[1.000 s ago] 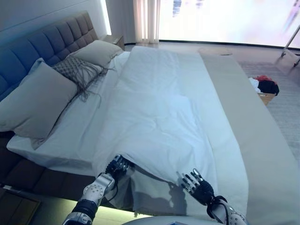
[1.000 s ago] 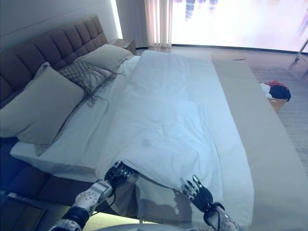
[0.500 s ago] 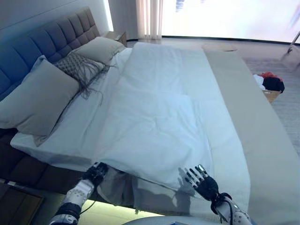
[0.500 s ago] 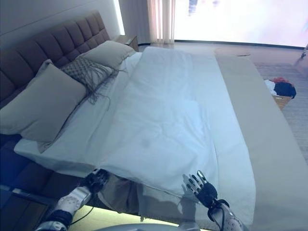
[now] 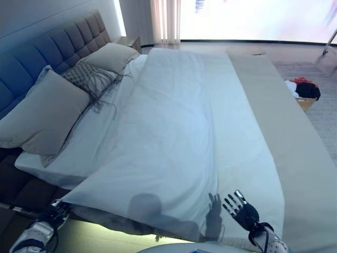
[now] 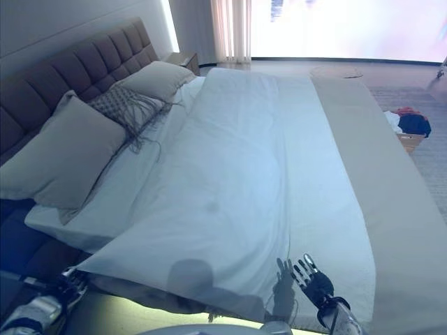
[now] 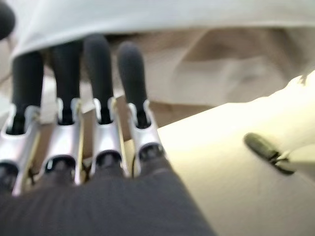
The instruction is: Make the bed neatly
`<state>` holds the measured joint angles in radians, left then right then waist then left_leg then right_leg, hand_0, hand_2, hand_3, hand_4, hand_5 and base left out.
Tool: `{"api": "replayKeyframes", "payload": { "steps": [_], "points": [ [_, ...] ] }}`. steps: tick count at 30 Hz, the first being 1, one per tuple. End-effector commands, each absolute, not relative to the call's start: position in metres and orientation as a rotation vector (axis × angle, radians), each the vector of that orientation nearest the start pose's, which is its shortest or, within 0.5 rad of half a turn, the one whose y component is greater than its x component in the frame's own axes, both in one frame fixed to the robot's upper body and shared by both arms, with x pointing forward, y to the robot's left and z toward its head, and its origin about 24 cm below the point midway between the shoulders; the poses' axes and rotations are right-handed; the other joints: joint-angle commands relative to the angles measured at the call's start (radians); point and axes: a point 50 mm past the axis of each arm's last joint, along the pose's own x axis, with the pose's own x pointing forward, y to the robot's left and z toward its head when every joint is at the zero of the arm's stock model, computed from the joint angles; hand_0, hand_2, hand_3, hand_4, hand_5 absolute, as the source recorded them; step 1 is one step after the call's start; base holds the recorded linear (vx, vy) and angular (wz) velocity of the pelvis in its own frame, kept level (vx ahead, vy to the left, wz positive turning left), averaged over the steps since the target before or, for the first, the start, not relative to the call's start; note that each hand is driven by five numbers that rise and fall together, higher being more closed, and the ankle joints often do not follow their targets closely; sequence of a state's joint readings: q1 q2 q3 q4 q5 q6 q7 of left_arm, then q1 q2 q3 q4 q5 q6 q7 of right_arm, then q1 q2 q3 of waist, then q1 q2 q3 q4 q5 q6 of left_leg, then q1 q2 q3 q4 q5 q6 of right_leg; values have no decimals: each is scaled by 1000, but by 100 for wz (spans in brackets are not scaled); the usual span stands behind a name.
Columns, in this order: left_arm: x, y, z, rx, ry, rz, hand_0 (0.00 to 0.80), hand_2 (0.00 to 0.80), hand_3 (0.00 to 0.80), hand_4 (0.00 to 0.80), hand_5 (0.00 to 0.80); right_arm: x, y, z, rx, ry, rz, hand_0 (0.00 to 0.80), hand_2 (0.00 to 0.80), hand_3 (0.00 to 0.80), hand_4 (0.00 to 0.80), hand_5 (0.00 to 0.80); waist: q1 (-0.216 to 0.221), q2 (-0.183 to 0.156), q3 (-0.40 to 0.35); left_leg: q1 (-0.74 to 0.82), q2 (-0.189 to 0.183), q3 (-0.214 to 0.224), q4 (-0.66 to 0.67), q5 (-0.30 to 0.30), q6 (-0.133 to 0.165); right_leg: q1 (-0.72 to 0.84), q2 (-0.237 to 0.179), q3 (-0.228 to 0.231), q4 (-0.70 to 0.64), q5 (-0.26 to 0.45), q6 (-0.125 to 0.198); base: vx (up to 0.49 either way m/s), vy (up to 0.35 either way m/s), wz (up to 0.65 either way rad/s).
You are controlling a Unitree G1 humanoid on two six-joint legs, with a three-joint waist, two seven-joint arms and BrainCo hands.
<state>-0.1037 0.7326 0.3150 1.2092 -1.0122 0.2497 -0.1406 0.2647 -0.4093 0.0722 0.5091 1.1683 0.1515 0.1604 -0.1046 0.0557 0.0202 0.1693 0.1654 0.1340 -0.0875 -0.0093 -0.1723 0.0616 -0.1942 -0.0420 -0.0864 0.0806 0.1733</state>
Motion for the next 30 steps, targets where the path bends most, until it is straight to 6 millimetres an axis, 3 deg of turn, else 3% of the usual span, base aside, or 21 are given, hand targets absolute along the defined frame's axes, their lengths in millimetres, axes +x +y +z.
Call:
{"api": "replayKeyframes", "payload": {
  "steps": [1, 5, 8, 16, 17, 18, 19, 25, 30],
  "points": [
    [148, 469, 25, -517, 431, 886, 800, 800, 800, 800, 800, 141, -254, -84, 832, 593, -220, 0, 0, 0, 0, 0, -7, -20, 5, -85, 24, -50, 131, 4, 49, -29, -162, -17, 107, 9, 63, 4, 161, 1],
    [155, 476, 42, -492, 405, 865, 800, 800, 800, 800, 800, 139, -253, -86, 861, 590, -215, 0, 0, 0, 0, 0, -3, -25, -1, -95, 6, -45, 131, -7, 57, -26, -181, -26, 82, 33, 72, -2, 127, 2],
    [159, 475, 43, -519, 397, 857, 800, 800, 800, 800, 800, 138, -251, -86, 866, 582, -204, 0, 0, 0, 0, 0, -2, -31, -4, -102, -1, -41, 130, -13, 61, -35, -186, -20, 75, 45, 75, -8, 61, 2],
    [132, 458, -1, -539, 449, 912, 800, 800, 800, 800, 800, 137, -257, -83, 825, 572, -194, 0, 0, 0, 0, 0, 11, -47, -2, -114, 12, -48, 128, -10, 57, -43, -169, -24, 70, 27, 78, 5, 11, -2],
    [135, 455, -4, -542, 432, 895, 656, 656, 656, 656, 656, 138, -259, -80, 818, 560, -187, 0, 0, 0, 0, 0, 16, -51, 2, -116, 15, -53, 127, -8, 55, -43, -168, -24, 72, 26, 76, -1, 37, -1],
    [138, 452, -5, -543, 416, 876, 285, 285, 285, 285, 285, 139, -259, -79, 817, 553, -183, 0, 0, 0, 0, 0, 18, -53, 4, -118, 16, -56, 126, -6, 54, -43, -168, -25, 73, 25, 76, -9, 40, -1],
    [147, 444, -6, -552, 392, 828, 0, 0, 0, 0, 0, 138, -261, -77, 820, 539, -185, 0, 0, 0, 0, 0, 26, -56, 8, -123, 17, -62, 125, -5, 52, -40, -169, -33, 69, 26, 77, -17, 35, 1],
    [184, 394, -13, -689, 218, 590, 0, 0, 0, 0, 0, 140, -253, -74, 854, 476, -163, 0, 0, 0, 0, 0, 72, -71, 25, -148, 6, -90, 137, -13, 53, -38, -187, -67, 59, 44, 83, -46, 14, 4],
    [186, 335, -32, -751, 144, 343, 0, 0, 0, 0, 0, 133, -245, -78, 848, 442, -173, 0, 0, 0, 0, 0, 109, -89, 33, -153, -13, -104, 155, -35, 64, -34, -205, -72, 50, 62, 87, -13, -1, 7]
  ]
}}
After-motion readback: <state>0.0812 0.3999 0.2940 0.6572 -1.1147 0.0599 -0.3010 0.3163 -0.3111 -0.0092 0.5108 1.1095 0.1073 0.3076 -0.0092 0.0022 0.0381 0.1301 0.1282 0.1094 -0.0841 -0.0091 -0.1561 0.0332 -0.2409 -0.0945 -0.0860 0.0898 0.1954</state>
